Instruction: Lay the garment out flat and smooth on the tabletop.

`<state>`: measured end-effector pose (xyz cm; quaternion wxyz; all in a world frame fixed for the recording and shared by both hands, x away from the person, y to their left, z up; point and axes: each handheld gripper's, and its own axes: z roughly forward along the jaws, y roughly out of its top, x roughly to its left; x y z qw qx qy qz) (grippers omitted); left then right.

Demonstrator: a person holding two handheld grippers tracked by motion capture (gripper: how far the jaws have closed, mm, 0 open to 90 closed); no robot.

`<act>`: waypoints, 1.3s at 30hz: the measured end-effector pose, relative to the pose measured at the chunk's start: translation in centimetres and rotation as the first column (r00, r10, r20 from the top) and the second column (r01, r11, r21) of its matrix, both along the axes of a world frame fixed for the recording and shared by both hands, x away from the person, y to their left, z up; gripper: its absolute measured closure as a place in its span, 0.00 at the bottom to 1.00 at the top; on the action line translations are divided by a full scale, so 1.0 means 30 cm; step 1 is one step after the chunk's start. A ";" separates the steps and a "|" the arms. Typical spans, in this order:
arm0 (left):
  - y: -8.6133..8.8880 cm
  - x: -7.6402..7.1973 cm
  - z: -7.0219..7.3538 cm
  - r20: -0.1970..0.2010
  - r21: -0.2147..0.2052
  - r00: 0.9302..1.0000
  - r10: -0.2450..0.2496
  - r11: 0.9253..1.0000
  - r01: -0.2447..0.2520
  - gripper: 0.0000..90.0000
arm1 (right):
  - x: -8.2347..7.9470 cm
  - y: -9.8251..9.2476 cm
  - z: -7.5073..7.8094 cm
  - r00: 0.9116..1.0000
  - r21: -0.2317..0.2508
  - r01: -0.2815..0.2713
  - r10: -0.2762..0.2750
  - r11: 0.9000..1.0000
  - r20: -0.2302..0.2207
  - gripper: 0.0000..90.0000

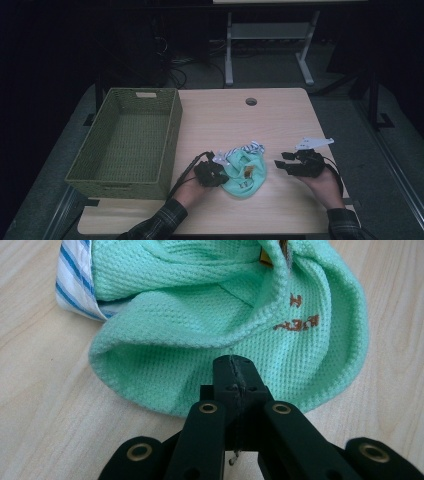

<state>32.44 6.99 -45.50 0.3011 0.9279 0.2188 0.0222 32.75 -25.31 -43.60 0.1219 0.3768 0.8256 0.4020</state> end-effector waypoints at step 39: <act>-0.001 0.002 0.001 -0.003 0.007 1.000 0.004 1.000 -0.004 0.99 | 0.249 0.341 0.029 0.982 -0.035 -0.186 0.185 0.982 -0.050 0.73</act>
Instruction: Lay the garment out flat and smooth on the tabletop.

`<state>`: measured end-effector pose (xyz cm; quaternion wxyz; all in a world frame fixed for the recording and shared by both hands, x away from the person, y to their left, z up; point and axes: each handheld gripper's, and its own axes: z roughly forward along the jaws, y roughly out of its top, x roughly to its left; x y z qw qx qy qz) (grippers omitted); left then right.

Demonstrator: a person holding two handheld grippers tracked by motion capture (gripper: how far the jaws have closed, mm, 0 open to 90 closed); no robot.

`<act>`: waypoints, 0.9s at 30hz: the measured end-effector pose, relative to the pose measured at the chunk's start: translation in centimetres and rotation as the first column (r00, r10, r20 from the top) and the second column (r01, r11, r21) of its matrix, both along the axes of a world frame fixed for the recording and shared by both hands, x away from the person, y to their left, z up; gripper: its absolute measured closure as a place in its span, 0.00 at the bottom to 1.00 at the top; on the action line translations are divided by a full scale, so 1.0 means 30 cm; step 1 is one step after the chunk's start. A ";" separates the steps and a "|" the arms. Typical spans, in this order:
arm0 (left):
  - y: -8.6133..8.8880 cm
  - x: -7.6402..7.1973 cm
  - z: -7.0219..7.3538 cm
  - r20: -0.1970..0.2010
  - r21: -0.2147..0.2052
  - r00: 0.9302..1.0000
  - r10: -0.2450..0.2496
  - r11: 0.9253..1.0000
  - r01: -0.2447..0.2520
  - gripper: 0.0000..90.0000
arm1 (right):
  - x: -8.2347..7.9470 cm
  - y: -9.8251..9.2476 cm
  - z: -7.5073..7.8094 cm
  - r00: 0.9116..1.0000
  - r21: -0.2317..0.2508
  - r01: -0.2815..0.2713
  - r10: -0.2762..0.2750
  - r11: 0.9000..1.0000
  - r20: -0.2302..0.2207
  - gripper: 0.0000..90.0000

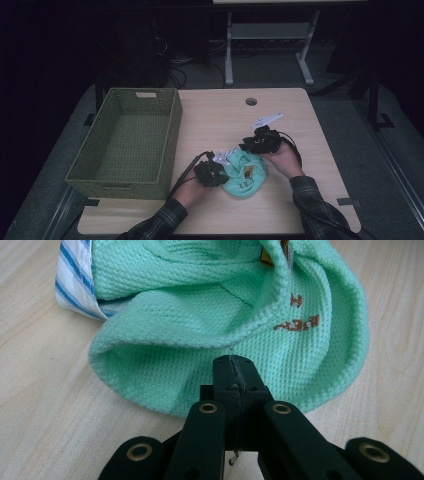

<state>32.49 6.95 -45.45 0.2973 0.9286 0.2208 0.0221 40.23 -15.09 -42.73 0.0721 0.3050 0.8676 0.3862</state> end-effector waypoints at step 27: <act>0.000 0.000 0.000 -0.005 -0.003 1.000 0.005 1.000 -0.005 0.99 | -0.001 0.005 -0.055 1.000 -0.056 -0.002 0.002 0.998 0.002 0.94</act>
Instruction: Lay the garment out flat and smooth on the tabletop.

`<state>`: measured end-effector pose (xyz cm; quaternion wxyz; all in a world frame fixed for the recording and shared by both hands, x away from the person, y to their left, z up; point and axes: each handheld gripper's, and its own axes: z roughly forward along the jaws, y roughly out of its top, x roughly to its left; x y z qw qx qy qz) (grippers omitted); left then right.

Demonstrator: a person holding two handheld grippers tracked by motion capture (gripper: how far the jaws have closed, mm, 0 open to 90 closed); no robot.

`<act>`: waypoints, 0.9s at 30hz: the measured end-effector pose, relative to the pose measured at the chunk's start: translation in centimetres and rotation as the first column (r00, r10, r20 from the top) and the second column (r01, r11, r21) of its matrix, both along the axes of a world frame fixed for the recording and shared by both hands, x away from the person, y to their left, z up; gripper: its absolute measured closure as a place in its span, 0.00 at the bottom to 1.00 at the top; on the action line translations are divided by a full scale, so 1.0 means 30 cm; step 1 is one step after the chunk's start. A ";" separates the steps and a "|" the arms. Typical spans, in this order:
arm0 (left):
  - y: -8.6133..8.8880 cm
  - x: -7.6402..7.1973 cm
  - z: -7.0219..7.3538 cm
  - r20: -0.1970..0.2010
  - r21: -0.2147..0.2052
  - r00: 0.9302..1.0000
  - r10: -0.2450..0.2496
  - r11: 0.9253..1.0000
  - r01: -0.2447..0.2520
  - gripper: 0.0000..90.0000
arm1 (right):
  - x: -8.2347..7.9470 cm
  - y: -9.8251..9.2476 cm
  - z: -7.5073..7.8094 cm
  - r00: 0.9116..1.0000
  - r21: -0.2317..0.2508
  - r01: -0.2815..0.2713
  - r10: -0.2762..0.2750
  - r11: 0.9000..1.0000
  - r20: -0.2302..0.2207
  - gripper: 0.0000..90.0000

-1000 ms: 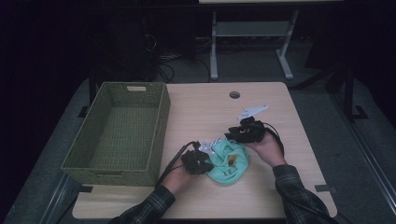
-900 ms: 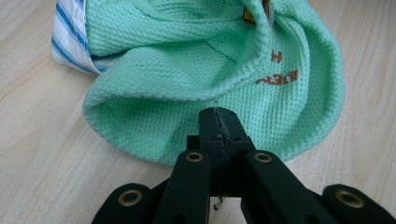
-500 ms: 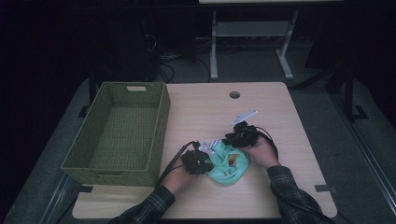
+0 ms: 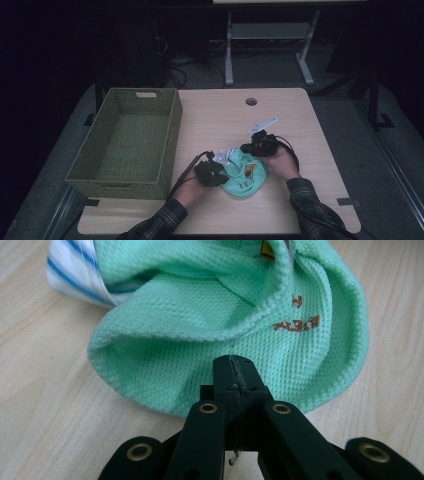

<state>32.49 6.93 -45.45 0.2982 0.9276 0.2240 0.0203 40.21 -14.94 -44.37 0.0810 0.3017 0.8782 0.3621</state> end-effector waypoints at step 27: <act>0.001 0.001 0.000 0.003 0.000 1.000 -0.003 1.000 0.003 1.00 | 0.064 -0.193 0.075 0.965 0.029 0.244 -0.246 0.969 0.092 0.95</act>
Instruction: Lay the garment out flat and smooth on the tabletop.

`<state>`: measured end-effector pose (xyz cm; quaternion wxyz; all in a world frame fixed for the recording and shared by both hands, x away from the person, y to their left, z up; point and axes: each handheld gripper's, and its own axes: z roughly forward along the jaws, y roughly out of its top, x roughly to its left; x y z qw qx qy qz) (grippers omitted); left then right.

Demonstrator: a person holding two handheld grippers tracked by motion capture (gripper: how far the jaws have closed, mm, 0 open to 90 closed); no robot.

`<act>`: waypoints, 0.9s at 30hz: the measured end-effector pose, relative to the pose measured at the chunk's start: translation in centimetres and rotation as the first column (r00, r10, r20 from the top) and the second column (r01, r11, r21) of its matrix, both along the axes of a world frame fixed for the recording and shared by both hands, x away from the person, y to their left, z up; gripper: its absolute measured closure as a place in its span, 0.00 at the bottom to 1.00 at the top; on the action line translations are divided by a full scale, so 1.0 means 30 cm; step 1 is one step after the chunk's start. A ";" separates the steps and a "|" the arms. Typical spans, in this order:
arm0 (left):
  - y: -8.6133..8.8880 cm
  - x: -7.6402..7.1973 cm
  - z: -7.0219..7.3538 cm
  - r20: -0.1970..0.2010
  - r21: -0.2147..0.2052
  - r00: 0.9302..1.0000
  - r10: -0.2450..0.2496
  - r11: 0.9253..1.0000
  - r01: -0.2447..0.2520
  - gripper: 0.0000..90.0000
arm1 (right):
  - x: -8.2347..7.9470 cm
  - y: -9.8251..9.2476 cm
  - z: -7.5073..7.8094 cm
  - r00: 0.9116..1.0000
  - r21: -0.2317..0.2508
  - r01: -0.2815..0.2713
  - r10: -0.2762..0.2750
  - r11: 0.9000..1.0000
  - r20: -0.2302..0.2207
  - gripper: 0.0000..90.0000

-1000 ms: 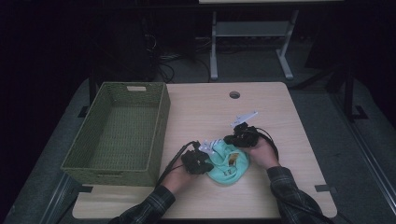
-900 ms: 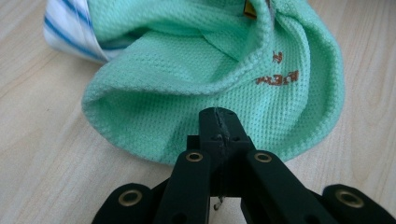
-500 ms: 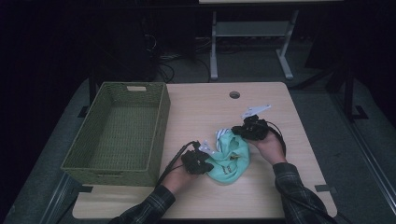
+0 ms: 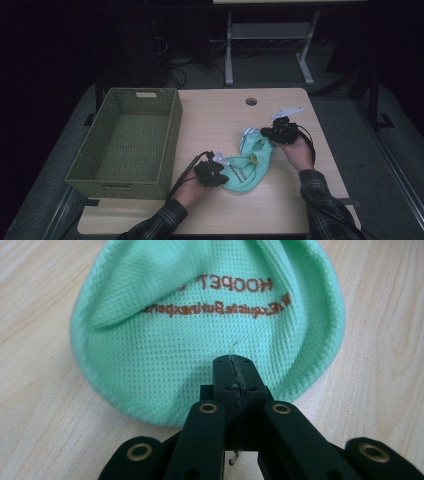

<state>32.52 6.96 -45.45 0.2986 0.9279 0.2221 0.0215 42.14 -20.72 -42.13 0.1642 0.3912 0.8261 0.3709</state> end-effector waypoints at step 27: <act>0.000 0.000 -0.001 0.003 -0.001 1.000 -0.002 1.000 0.002 1.00 | 0.024 -0.001 0.013 1.000 0.049 -0.024 0.025 0.998 -0.018 0.82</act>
